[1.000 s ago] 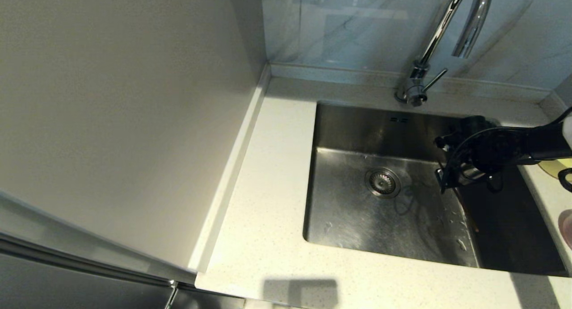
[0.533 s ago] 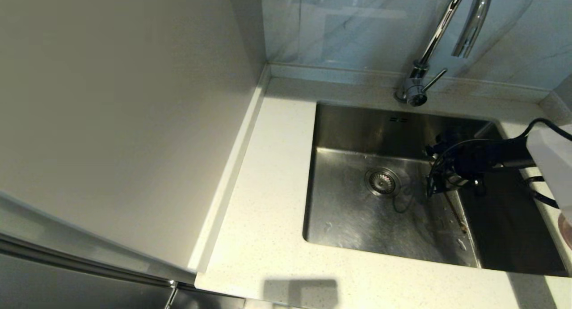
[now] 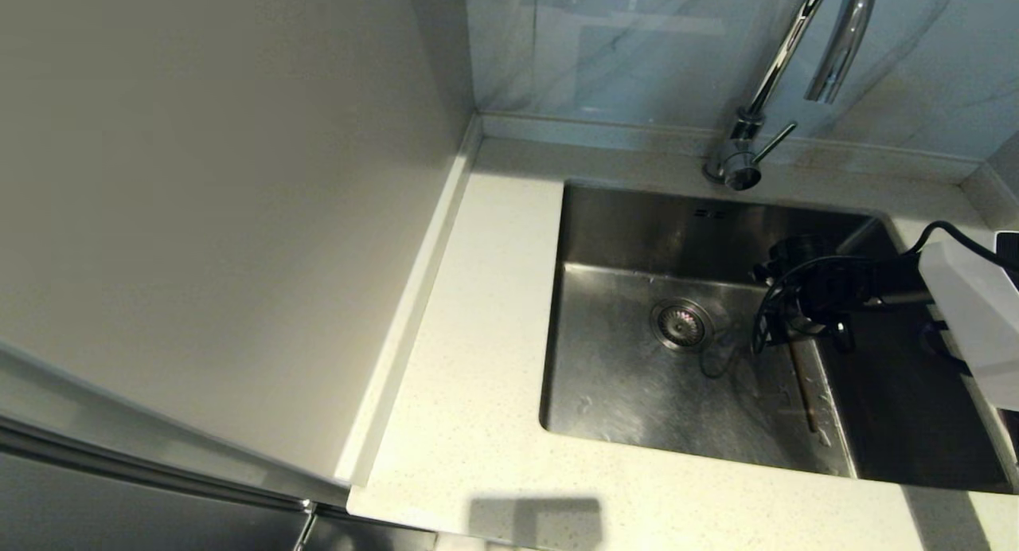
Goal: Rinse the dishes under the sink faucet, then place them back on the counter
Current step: Put the chopsticks into the sink
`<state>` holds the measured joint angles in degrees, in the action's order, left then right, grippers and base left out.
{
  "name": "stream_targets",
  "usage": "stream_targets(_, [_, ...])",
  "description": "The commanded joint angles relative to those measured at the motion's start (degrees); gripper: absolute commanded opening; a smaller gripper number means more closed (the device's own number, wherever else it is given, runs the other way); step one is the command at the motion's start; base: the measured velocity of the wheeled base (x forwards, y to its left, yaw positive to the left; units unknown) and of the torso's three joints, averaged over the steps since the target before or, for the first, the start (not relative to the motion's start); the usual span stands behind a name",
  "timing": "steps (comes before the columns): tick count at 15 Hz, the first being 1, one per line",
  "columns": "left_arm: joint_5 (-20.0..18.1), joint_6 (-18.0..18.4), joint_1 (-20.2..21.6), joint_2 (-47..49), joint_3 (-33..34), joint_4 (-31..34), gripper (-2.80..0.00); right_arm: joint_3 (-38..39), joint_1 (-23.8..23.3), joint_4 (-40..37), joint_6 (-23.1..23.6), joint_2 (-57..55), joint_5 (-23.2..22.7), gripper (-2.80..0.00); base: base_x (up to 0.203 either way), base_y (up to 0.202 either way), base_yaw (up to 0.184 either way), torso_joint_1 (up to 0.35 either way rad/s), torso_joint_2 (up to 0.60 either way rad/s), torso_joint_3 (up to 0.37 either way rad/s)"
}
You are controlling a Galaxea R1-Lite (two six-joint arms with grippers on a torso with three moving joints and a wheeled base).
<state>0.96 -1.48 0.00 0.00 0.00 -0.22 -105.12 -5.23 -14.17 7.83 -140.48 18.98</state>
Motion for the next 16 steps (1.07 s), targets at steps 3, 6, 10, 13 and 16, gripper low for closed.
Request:
stream_targets(3, [0.00, -0.01, 0.00, -0.18, 0.00, -0.04, -2.80, 1.82, -0.12, -0.45, 0.00, 7.55, -0.48, 0.00, 0.000, 0.000, 0.000, 0.000, 0.00, 0.000])
stream_targets(6, [0.00, -0.01, 0.00, -0.18, 0.00, -0.04, -2.80, 5.94, -0.08, -3.35, 0.08, 20.17, -1.92, 0.00, 0.000, 0.000, 0.000, 0.000, 0.00, 0.000])
stream_targets(10, [0.00, -0.01, 0.00, -0.18, 0.00, -0.04, -2.80, 9.94, -0.63, -21.77, 0.37, 39.58, -5.63, -2.80, 0.000, 0.000, 0.000, 0.000, 0.00, 0.000])
stream_targets(13, [0.00, -0.01, 0.00, -0.18, 0.00, -0.04, -2.80, 12.53, -4.32, -27.21, 1.62, 47.27, -7.16, -2.80, 0.000, 0.000, 0.000, 0.000, 0.00, 0.000])
stream_targets(16, [0.00, -0.01, 0.00, -0.18, 0.00, -0.04, -2.80, 13.72, -9.08, -33.97, 4.62, 51.36, -7.50, -2.80, 0.000, 0.000, 0.000, 0.000, 0.00, 0.000])
